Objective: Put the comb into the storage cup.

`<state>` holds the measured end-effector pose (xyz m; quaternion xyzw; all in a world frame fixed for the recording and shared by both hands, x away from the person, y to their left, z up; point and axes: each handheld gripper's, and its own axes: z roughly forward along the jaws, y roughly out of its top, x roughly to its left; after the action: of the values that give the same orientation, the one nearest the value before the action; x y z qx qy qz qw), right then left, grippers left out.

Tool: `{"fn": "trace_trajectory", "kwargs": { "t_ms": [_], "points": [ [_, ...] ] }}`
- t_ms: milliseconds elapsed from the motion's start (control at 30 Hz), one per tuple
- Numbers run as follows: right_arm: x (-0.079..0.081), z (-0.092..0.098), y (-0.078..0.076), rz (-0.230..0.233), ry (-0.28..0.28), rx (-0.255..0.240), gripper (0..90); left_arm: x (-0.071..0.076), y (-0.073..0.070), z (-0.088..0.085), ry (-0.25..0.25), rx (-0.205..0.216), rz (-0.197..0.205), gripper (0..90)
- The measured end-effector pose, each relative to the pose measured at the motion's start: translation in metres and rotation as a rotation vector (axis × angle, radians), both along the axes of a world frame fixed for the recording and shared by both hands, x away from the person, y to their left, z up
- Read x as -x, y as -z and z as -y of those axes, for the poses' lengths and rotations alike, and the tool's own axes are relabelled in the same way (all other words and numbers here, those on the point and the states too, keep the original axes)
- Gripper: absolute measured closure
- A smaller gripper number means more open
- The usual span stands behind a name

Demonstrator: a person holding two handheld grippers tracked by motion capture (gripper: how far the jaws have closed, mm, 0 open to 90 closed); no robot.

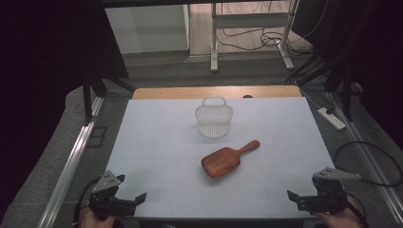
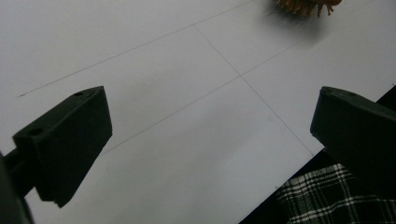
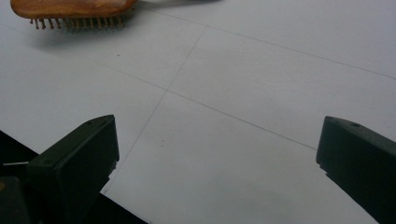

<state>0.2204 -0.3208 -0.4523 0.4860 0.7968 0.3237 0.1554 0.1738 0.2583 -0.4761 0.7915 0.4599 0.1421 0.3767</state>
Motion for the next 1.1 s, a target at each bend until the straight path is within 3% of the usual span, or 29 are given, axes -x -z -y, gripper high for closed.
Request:
{"fn": "trace_trajectory", "kwargs": {
  "t_ms": [233, 1100],
  "points": [
    [-0.0002, -0.0018, 0.0002, 0.0, -0.008, 0.011, 0.0, -0.0002, 0.0003, -0.0022, 0.005, 0.022, -0.006, 0.0],
    [-0.0004, -0.0061, -0.0011, 0.013, -0.069, 0.012, 0.0, 0.0015, 0.0007, -0.0027, 0.011, 0.015, -0.01, 0.2]
  ]
}}
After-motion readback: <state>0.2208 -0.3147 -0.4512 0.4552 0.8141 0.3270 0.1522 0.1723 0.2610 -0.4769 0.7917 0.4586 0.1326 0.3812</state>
